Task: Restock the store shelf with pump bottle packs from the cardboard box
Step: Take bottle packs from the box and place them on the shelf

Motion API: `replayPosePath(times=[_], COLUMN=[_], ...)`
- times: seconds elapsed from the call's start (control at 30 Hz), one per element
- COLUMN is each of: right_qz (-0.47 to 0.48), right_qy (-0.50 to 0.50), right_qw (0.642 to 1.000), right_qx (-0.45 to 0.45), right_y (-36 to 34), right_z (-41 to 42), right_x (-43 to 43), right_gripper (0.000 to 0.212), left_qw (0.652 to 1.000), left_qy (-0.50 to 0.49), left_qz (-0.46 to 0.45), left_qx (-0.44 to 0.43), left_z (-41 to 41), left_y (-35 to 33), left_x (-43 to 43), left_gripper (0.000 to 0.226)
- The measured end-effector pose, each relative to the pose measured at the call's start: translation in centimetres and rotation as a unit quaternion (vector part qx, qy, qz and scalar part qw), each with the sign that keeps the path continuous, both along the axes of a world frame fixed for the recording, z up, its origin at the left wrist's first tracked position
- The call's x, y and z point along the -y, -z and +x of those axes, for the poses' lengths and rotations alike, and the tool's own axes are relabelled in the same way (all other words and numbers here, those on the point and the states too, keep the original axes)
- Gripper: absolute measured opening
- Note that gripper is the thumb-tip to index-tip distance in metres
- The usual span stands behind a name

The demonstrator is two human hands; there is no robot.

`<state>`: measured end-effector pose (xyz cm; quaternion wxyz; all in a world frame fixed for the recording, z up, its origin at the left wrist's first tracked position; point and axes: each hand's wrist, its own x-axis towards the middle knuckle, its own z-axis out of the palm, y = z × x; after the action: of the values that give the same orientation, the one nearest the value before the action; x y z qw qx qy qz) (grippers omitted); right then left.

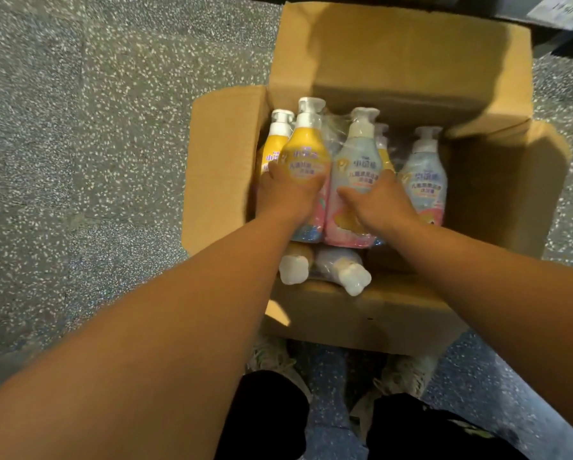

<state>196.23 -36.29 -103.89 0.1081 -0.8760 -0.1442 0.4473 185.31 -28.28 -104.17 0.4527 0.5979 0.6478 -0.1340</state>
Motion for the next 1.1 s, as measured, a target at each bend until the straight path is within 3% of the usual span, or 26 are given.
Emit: replayPosePath(times=[0.2, 0.37, 0.53, 0.67, 0.9, 1.07, 1.1], right_qz=[0.023, 0.076, 0.107, 0.124, 0.202, 0.251, 0.268], right_qy=[0.115, 0.249, 0.316, 0.306, 0.271, 0.26, 0.252], right_qw=[0.993, 0.963, 0.936, 0.935, 0.936, 0.928, 0.926], right_qx=[-0.021, -0.064, -0.109, -0.131, -0.096, -0.095, -0.087], right_y=[1.2, 1.5, -0.7, -5.9, -18.4, -29.0, -31.2], right_z=[-0.4, -0.7, -0.5, 0.6, 2.2, 2.8, 3.0], right_x=[-0.3, 0.1, 1.2, 1.2, -0.3, -2.0, -2.4], right_gripper=[0.074, 0.068, 0.059, 0.056, 0.06, 0.066, 0.058], left_qw=[0.999, 0.994, 0.989, 0.97, 0.955, 0.943, 0.94], left_qy=[-0.009, -0.106, -0.127, -0.206, -0.217, -0.199, -0.201], left_qz=[0.032, 0.024, 0.018, 0.012, 0.025, 0.046, 0.047], left_qx=[-0.025, 0.022, 0.068, 0.131, 0.202, 0.263, 0.272], left_z=[0.2, 0.4, -0.1, -0.1, 1.1, 2.3, 2.5], left_y=[1.1, 1.0, -1.3, -5.2, -16.6, -27.2, -29.4], left_x=[0.2, 0.5, 0.9, 1.0, 0.0, -1.7, -2.0], left_gripper=[0.082, 0.079, 0.085, 0.096, 0.06, 0.073, 0.074])
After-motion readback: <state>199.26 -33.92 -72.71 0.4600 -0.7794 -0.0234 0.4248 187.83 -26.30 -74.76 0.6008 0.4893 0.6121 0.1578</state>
